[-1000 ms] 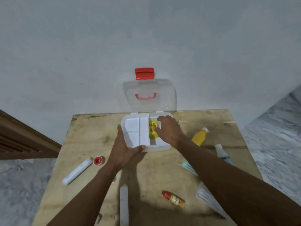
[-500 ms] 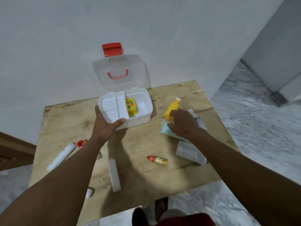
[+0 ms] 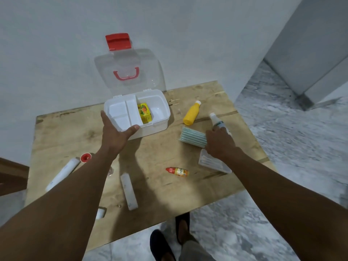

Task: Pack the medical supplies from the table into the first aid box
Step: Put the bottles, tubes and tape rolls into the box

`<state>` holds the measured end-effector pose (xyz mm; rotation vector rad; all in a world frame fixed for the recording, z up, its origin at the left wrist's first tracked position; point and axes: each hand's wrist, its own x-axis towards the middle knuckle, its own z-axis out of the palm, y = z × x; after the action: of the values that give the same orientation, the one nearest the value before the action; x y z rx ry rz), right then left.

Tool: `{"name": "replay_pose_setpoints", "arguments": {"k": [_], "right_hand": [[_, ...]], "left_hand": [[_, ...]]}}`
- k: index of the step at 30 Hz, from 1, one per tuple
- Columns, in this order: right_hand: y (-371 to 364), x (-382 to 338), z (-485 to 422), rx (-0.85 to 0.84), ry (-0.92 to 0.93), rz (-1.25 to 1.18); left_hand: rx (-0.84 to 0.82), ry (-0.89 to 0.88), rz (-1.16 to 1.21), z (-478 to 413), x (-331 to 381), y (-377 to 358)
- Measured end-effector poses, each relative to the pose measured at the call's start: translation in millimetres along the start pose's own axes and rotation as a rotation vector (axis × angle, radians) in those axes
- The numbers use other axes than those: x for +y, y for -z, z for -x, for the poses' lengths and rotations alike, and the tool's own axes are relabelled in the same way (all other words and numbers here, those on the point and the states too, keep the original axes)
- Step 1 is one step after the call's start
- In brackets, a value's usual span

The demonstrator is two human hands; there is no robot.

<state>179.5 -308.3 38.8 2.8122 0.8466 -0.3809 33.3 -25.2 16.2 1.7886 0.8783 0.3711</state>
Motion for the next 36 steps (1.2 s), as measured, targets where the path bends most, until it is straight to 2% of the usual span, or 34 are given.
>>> {"name": "replay_pose_setpoints", "arguments": {"k": [6,10,15,21,29,36], "right_hand": [[9.1,-0.6,-0.4,0.049,-0.020,-0.051],[36.2,0.2,4.4,0.041,-0.014,-0.224],[93.9,4.5,3.9,0.114,0.035,-0.362],[137.5,-24.6,-34.7,0.187,0.180,-0.365],[118.6,-78.4,-88.9,0.078,0.438,-0.185],[82.7,-112.4,-109.8,-0.081,0.502,-0.227]], "left_hand": [[-0.001,0.014,0.017,-1.2,1.2,2.4],[0.003,0.009,0.040,-0.6,2.6,3.3],[0.003,0.040,0.054,4.4,7.3,3.5],[0.033,0.035,0.059,7.7,10.3,1.2],[0.042,0.012,0.094,11.9,18.0,-3.5],[0.064,0.012,0.088,8.8,15.0,-4.2]]}}
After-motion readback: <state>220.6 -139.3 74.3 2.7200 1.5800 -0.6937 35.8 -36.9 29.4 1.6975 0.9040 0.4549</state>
